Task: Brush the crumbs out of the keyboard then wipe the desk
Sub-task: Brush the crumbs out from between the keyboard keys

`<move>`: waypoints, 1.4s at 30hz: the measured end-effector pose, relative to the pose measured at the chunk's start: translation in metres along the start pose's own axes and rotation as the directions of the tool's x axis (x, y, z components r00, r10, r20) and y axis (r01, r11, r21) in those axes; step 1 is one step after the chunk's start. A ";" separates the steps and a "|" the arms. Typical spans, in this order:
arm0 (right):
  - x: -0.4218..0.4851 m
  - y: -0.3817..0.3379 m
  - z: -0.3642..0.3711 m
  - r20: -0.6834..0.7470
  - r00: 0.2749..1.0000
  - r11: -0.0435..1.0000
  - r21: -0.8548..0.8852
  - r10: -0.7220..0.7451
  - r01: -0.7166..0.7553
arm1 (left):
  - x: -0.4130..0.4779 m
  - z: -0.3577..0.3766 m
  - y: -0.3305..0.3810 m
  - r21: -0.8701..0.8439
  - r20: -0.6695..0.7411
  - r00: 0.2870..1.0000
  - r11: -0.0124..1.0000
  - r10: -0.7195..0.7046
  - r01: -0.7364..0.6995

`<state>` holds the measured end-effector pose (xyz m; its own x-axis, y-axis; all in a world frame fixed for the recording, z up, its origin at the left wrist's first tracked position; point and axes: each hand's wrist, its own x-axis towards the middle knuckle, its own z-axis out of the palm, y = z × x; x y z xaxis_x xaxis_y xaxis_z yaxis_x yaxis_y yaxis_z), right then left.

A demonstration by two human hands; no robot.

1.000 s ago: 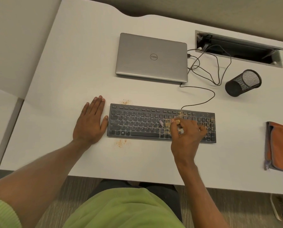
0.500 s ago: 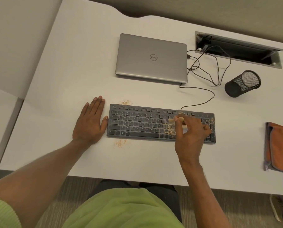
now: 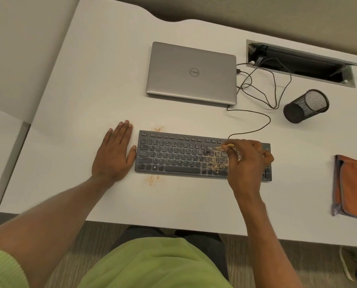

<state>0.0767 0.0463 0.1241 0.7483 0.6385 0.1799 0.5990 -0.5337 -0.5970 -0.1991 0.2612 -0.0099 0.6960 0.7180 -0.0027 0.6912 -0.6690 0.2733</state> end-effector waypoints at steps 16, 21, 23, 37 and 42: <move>0.005 0.005 -0.009 -0.025 0.999 1.000 -0.002 0.029 -0.029 | 0.000 -0.001 -0.001 0.004 0.012 1.000 1.000 0.000 0.000; 0.008 0.002 0.006 0.076 0.997 0.997 0.065 0.027 -0.032 | -0.001 -0.001 0.000 0.001 0.011 1.000 1.000 0.001 -0.001; 0.008 0.007 0.007 0.071 0.996 0.999 0.012 0.045 -0.046 | -0.001 -0.001 0.000 0.004 0.014 1.000 1.000 0.001 -0.001; 0.005 0.002 0.007 0.054 0.997 0.996 0.060 0.061 -0.064 | -0.001 -0.003 0.002 0.015 0.019 1.000 1.000 -0.002 0.002; 0.002 0.004 0.000 -0.120 0.985 0.983 -0.121 0.121 -0.136 | -0.001 -0.003 0.001 0.012 0.013 1.000 1.000 0.000 0.000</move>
<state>0.0807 0.0456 0.1222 0.8441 0.4981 0.1985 0.5219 -0.6783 -0.5172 -0.1994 0.2603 -0.0068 0.6982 0.7157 -0.0153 0.6937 -0.6711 0.2615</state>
